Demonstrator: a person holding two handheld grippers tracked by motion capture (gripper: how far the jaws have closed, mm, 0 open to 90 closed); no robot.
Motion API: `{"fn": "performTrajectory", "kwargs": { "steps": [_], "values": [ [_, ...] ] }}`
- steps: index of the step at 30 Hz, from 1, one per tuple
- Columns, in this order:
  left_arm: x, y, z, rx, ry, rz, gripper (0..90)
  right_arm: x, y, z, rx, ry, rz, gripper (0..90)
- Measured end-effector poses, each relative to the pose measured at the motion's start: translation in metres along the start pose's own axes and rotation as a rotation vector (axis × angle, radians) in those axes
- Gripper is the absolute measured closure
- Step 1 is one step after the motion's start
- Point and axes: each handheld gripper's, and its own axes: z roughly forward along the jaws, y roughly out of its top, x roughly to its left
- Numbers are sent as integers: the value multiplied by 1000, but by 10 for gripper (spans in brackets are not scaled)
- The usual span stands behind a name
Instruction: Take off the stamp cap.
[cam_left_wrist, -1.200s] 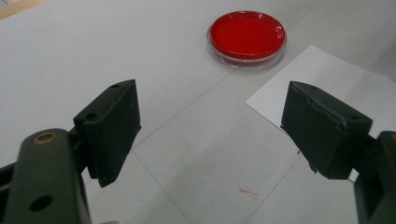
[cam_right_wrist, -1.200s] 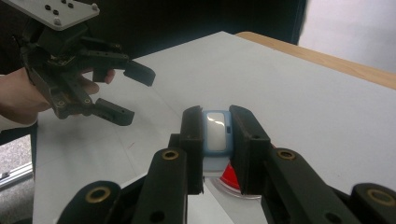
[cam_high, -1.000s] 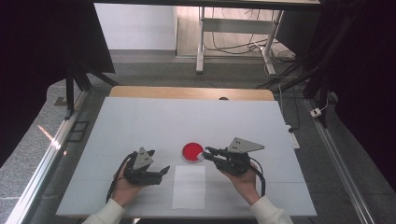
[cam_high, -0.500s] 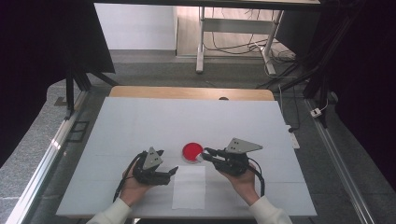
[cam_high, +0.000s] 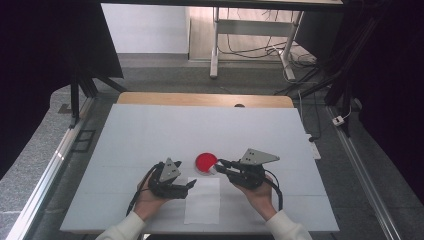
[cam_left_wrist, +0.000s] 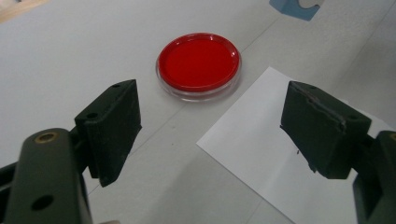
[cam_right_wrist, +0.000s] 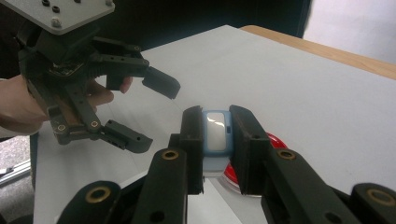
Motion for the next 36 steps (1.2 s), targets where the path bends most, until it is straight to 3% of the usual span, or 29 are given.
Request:
{"fn": "performTrajectory", "kwargs": {
  "steps": [12, 36],
  "values": [
    [-8, 6, 8, 0, -19, 26, 203, 1, -1, 1, 6, 3, 2, 753],
    [-15, 13, 19, -4, -41, 38, 204, 1, -2, 3, 0, 3, 6, 753]
  ]
}}
